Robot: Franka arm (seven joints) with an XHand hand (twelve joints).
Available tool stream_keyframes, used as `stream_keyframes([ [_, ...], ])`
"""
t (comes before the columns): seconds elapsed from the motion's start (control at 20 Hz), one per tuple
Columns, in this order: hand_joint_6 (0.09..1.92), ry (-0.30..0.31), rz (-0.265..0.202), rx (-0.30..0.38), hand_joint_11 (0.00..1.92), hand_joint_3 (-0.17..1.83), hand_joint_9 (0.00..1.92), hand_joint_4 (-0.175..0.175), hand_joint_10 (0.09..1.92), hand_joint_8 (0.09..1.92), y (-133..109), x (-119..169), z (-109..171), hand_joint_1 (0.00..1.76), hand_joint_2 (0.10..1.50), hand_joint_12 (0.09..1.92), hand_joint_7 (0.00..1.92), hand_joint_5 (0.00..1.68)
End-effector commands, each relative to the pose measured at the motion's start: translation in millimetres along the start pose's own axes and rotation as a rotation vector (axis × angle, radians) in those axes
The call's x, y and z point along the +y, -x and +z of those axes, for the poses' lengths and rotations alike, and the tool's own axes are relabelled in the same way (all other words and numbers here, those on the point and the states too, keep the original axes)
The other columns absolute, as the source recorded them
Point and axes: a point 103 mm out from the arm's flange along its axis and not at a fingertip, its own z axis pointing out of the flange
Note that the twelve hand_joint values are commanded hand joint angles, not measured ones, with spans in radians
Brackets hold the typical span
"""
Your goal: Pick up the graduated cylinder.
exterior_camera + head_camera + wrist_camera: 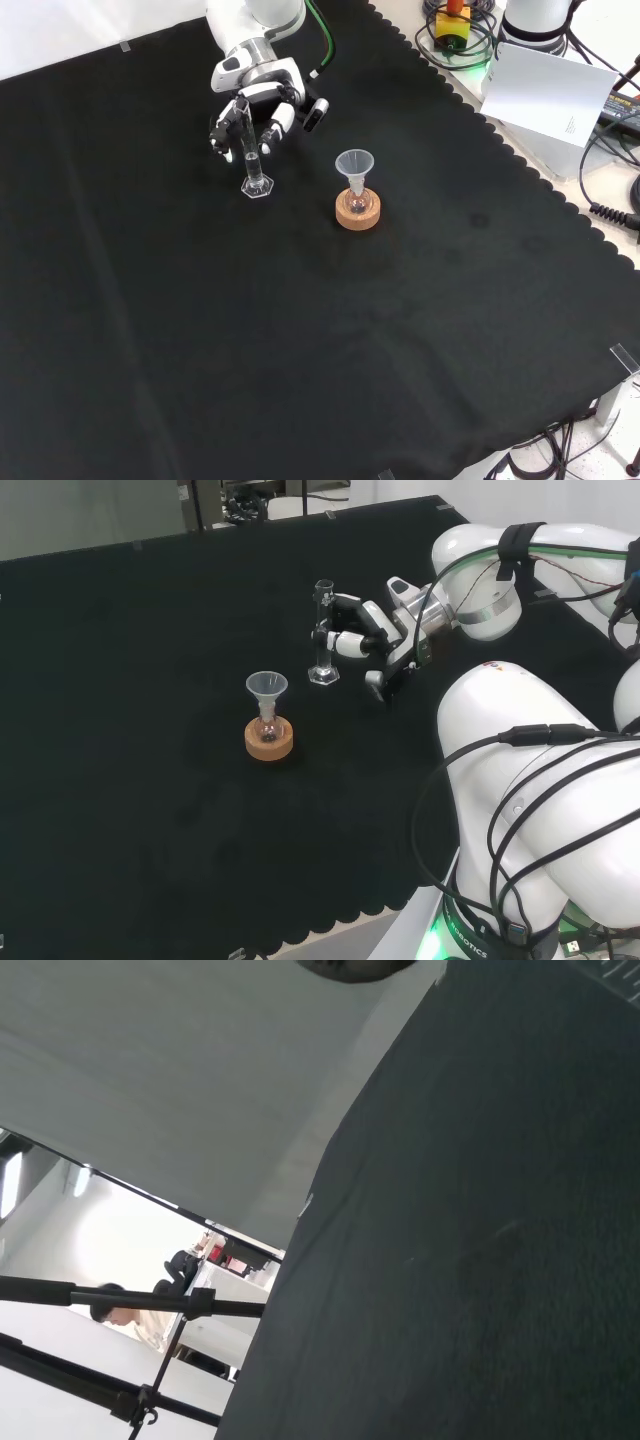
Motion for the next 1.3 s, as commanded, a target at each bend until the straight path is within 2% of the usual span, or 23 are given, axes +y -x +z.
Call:
stream_keyframes([
  [0.05,0.15,-0.033,-0.01,0.0,0.53,-0.17,0.8,-0.016,0.47,0.59,0.4,1.5,0.8,1.16,1.05,1.21,0.57,0.63],
  [0.35,0.36,-0.085,-0.027,0.031,0.54,-0.17,0.83,-0.014,0.41,0.56,1.9,8.3,-0.1,1.17,1.05,1.2,0.59,0.56],
  [0.85,0.45,-0.107,-0.057,0.046,0.55,-0.17,0.83,-0.013,0.4,0.56,-0.5,3.3,-7.6,1.17,1.05,1.2,0.59,0.53],
  [1.0,0.46,-0.102,-0.062,0.03,0.55,-0.17,0.83,-0.013,0.4,0.56,-3.0,3.0,-6.1,1.17,1.05,1.2,0.59,0.53],
  [1.3,0.5,-0.109,-0.058,0.035,0.56,-0.17,0.84,-0.011,0.4,0.57,-1.6,2.0,-8.0,1.17,1.05,1.19,0.59,0.55],
])
